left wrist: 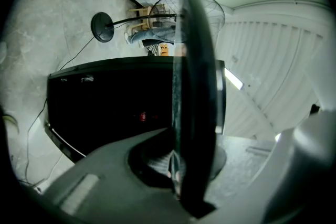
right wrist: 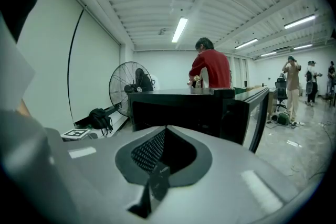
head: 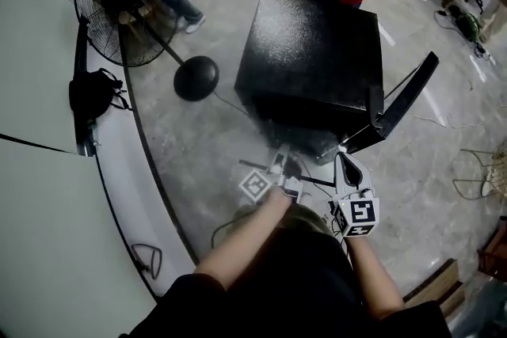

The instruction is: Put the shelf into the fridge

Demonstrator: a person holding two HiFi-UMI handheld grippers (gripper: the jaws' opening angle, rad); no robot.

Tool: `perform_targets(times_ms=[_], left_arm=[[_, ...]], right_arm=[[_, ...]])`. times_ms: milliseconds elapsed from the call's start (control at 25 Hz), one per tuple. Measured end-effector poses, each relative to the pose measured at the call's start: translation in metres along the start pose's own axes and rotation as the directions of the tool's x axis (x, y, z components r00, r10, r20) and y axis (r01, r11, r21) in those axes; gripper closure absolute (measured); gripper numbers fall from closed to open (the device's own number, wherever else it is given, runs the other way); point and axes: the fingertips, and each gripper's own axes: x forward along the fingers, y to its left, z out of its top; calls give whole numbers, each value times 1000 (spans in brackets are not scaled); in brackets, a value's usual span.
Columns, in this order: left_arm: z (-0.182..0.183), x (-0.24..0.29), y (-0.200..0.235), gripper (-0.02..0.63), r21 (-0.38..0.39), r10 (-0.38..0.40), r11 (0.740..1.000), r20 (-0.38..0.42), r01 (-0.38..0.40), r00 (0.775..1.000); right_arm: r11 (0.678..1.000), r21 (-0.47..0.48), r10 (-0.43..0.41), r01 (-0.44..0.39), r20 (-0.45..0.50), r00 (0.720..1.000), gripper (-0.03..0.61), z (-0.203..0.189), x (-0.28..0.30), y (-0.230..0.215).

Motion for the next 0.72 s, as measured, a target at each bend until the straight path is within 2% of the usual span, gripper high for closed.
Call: perform_targets(times_ms=[200,360,720], left_arm=[[3,7,7,598,-12,-7,1000,14,7,1000],[1,9,10,598,-52,-11,999,24,12,1000],[3,27,23,598,-65,-33,997,32,35,999]], right_arm=[[1000,-3,1,-1,-23,1000,578,-9,8,0],[1000,-4,9,-9,-48,999,578,-18,11,-1],[1000,23,-6,8,-73,997,578,-34,13,-7]])
